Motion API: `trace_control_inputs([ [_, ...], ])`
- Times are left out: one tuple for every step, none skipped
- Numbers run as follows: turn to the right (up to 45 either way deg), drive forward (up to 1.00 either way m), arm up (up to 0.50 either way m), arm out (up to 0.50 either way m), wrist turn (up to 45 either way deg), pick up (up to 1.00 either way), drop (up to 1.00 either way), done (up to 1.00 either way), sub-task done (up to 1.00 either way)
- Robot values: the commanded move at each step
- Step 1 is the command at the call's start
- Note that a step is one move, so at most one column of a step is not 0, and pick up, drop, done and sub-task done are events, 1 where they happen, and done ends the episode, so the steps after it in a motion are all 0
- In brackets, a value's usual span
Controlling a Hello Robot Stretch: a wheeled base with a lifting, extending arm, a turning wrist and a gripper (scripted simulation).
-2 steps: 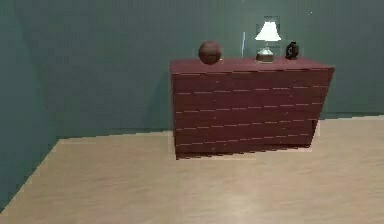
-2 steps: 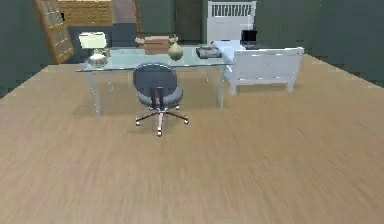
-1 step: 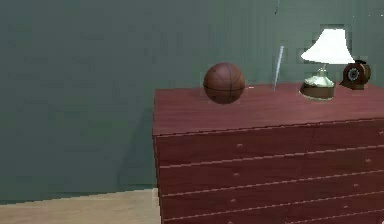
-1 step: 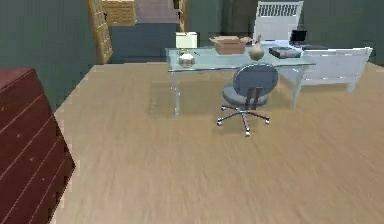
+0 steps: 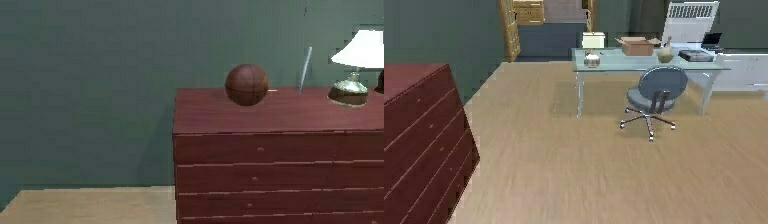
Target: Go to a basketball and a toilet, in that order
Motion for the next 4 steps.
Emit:
trace_control_inputs([
  [0.0,0.2,0.0,0.0,0.0,0.0,0.0,0.0,0.0],
  [18.0,0.0,0.0,0.0,0.0,0.0,0.0,0.0,0.0],
  [0.0,0.0,0.0,0.0,0.0,0.0,0.0,0.0,1.0],
  [45.0,0.0,0.0,0.0,0.0,0.0,0.0,0.0,0.0],
])
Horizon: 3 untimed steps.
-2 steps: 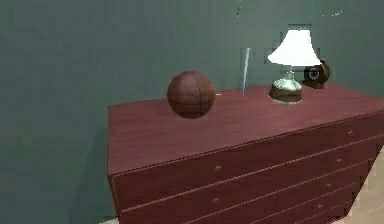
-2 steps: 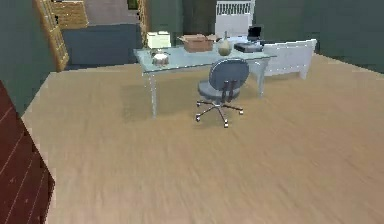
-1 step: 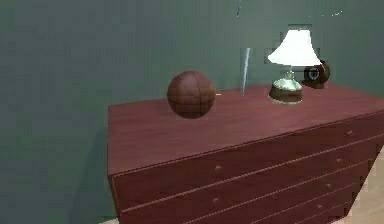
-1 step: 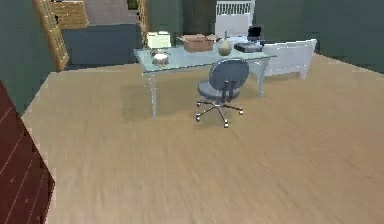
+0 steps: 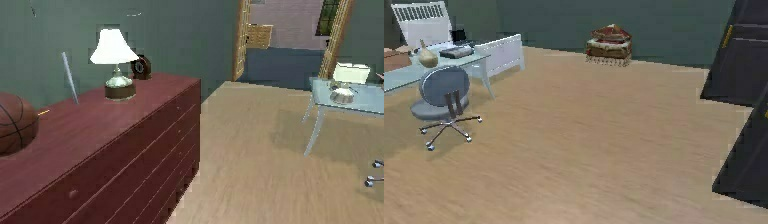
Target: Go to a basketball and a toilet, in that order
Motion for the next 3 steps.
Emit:
trace_control_inputs([
  [15.0,0.0,0.0,0.0,0.0,0.0,0.0,0.0,0.0],
  [0.0,1.0,0.0,0.0,0.0,0.0,0.0,0.0,0.0],
  [0.0,1.0,0.0,0.0,0.0,0.0,0.0,0.0,0.0],
])
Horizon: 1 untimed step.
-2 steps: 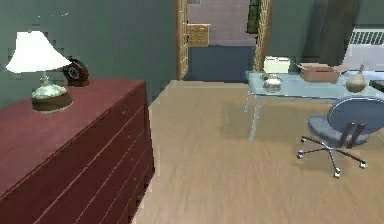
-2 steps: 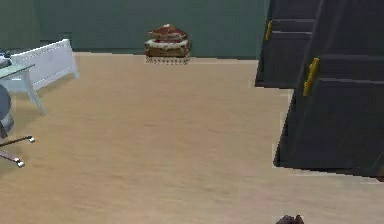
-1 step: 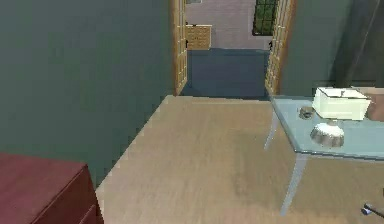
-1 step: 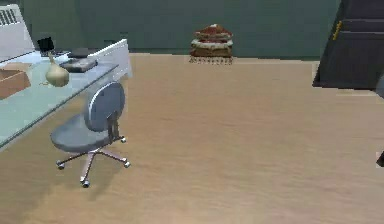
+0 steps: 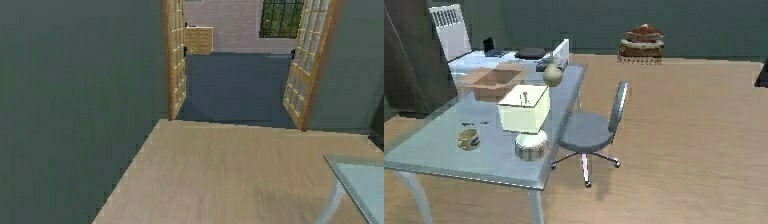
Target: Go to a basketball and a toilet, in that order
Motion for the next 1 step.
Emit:
trace_control_inputs([
  [18.0,0.0,0.0,0.0,0.0,0.0,0.0,0.0,0.0],
])
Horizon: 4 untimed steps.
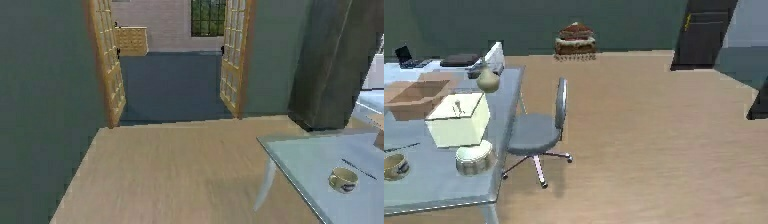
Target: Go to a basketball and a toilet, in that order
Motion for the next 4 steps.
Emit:
trace_control_inputs([
  [0.0,0.1,0.0,0.0,0.0,0.0,0.0,0.0,0.0],
  [0.0,1.0,0.0,0.0,0.0,0.0,0.0,0.0,0.0],
  [-9.0,0.0,0.0,0.0,0.0,0.0,0.0,0.0,0.0],
  [0.0,0.25,0.0,0.0,0.0,0.0,0.0,0.0,0.0],
])
